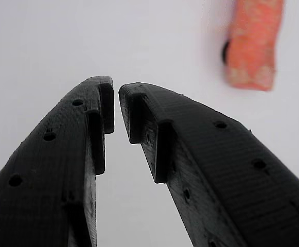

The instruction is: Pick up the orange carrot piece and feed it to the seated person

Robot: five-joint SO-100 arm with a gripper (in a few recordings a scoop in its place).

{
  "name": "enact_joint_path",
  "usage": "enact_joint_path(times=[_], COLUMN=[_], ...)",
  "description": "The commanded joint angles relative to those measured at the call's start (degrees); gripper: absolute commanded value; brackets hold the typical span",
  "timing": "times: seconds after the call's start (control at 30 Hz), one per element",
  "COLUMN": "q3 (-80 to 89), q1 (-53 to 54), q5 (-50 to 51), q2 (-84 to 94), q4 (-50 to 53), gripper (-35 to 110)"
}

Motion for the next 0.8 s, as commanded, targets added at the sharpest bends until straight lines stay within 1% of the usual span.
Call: enact_joint_path(times=[0.0, 0.4, 0.77], q3=[-8.35, -22.59, -24.61], q1=[1.23, 3.87, 8.53], q5=[-1.32, -1.85, -1.93], q2=[0.88, -14.5, -15.82], q4=[-0.62, -0.62, 0.18], gripper=[-2, -2, -2])
